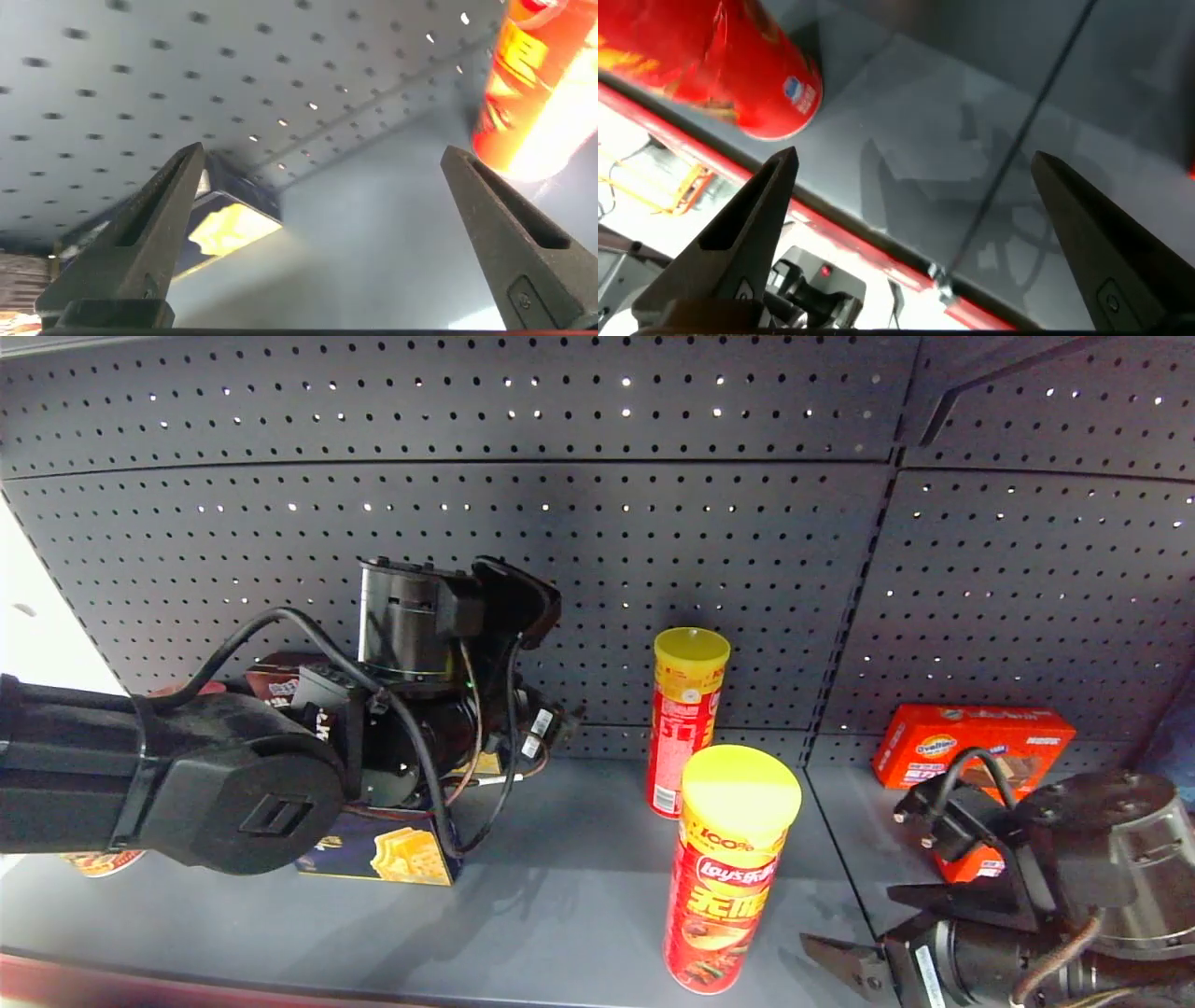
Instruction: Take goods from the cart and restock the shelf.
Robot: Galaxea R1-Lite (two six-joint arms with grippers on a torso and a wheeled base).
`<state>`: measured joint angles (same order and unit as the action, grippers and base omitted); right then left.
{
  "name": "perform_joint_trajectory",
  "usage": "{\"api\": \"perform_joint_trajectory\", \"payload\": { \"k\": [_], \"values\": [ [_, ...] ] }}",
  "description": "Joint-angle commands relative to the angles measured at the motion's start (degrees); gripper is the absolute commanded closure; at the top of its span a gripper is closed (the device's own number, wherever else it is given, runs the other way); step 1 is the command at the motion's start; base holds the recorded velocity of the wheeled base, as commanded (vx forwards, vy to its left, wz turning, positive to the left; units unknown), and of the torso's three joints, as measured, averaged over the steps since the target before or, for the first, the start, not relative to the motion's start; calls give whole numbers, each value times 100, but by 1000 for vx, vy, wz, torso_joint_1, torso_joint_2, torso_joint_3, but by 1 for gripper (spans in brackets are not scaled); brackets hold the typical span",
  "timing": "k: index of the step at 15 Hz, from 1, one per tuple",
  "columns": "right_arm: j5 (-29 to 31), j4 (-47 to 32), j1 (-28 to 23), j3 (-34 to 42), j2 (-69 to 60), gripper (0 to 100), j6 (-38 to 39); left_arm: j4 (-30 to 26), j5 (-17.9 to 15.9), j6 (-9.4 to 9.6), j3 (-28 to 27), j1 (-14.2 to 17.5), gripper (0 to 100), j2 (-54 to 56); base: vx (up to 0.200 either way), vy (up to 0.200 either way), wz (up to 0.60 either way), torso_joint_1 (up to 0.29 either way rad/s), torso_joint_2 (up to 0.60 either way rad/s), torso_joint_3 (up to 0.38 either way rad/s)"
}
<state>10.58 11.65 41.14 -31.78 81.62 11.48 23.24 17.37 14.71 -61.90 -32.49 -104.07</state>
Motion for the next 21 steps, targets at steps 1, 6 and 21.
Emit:
{"api": "perform_joint_trajectory", "payload": {
  "k": [1, 6, 21],
  "values": [
    [14, -5, 25, -223, 478, 0, 3, 41, -6, -4, 20, 23, 0, 71, 0, 0, 0, 0, 0, 0],
    [76, 12, 60, -592, 874, 0, 3, 50, -15, -12, 12, 32, 0, 45, 0, 0, 0, 0, 0, 0],
    [49, 47, 166, -601, 838, 0, 47, 50, -102, 40, 20, 76, 0, -26, 0, 0, 0, 0, 0, 0]
  ]
}}
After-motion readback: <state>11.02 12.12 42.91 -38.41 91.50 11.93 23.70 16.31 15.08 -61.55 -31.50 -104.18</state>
